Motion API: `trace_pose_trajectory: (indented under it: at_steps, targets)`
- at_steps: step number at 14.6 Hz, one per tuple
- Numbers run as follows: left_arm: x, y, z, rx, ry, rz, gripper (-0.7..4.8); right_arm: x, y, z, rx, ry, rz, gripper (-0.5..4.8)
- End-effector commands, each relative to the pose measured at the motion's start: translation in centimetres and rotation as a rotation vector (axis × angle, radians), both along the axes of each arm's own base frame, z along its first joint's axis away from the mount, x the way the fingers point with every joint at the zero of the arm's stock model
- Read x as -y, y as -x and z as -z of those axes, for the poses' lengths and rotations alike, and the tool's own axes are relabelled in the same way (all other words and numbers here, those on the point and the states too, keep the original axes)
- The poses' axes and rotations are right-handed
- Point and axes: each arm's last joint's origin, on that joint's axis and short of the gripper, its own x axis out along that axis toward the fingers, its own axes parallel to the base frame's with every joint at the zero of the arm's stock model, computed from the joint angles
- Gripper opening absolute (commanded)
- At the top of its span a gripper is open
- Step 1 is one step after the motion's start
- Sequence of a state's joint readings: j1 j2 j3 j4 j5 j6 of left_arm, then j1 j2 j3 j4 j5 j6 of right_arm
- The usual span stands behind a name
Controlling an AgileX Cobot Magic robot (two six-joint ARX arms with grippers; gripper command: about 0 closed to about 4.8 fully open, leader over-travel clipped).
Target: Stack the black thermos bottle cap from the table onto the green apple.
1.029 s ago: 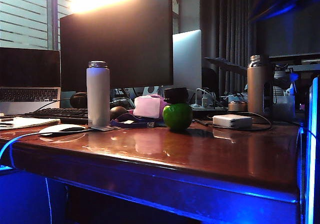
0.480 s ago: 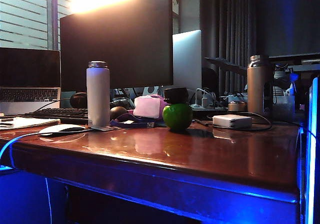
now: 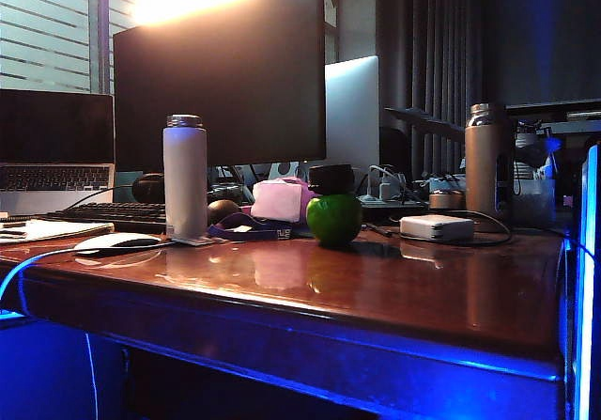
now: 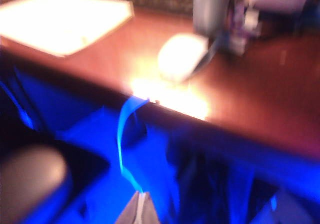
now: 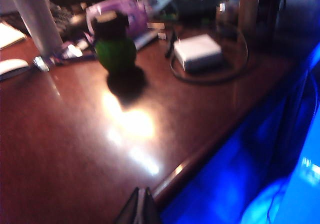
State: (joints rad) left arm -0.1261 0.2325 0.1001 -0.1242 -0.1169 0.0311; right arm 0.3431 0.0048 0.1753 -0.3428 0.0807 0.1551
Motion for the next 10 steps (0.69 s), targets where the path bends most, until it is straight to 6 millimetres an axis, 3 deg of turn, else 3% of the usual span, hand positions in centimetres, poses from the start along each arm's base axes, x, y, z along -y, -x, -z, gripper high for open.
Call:
trace_pose_trajectory:
  at_steps: [1,5,10]
  targets:
    - [0.0,0.0,1.5,-0.039,0.022,-0.006,-0.04,0.1,-0.2,1.5,-0.068,0.037,0.063,-0.03]
    - [0.0,0.1,3.2,-0.095,0.013,-0.001,-0.04,0.1,-0.5,3.9,-0.148,0.073,0.076,-0.03]
    - [0.0,0.2,3.4,-0.112,0.015,-0.003,0.08,0.1,-0.5,3.8,-0.136,0.072,0.083,0.00]
